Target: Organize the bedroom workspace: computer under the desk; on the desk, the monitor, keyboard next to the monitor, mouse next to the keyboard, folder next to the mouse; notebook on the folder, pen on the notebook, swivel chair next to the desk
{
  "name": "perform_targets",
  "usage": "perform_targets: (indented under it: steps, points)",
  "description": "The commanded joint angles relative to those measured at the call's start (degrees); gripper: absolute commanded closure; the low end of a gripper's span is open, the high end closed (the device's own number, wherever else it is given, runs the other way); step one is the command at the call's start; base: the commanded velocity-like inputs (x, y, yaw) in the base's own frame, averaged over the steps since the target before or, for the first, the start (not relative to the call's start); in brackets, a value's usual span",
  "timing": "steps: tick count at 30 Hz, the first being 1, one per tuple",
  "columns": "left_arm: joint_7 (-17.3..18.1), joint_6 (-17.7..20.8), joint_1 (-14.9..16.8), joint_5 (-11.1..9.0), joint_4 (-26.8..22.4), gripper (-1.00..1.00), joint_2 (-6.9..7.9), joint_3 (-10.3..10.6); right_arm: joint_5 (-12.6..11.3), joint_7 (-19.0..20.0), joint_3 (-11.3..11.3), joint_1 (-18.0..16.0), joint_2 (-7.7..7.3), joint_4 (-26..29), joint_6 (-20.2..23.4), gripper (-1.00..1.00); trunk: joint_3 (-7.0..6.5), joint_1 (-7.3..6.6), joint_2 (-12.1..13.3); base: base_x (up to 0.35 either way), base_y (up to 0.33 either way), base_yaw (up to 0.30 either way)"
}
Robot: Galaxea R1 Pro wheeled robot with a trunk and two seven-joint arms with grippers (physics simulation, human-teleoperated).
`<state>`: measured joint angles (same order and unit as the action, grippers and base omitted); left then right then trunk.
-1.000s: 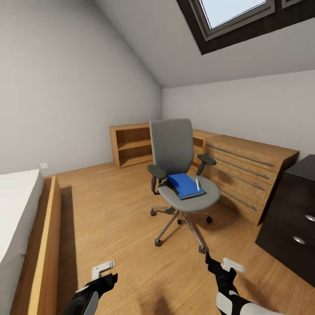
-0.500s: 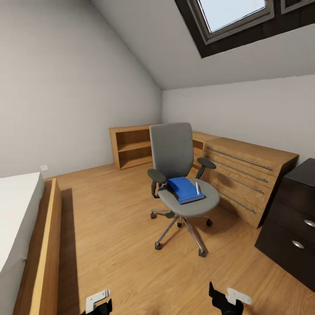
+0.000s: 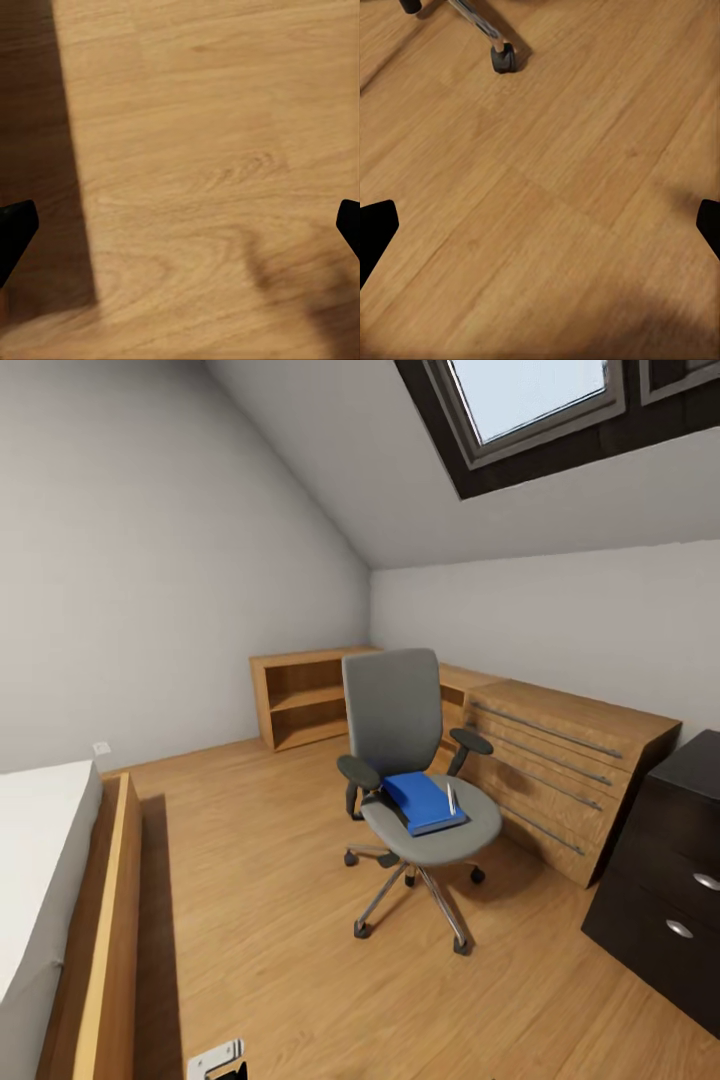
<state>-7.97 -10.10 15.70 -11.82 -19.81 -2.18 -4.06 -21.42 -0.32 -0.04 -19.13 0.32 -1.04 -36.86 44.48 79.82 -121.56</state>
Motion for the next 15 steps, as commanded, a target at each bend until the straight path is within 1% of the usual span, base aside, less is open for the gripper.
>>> perform_targets:
  steps: [1, 15]
  points:
    - [0.0, -0.2, 0.0, -0.3, 0.1, -1.0, -0.03, -0.2, -0.1, 0.0, 0.0, 0.0, 0.02, -0.1, -0.2, -1.0, -0.13, -0.24, 0.4, 0.0, 0.0, 0.0]
    - [0.0, -0.1, 0.0, -0.3, 0.2, -1.0, -0.02, -0.2, -0.1, 0.0, 0.0, 0.1, 0.03, -0.1, -0.2, -1.0, -2.64, -3.31, 6.0, 0.0, 0.0, 0.0]
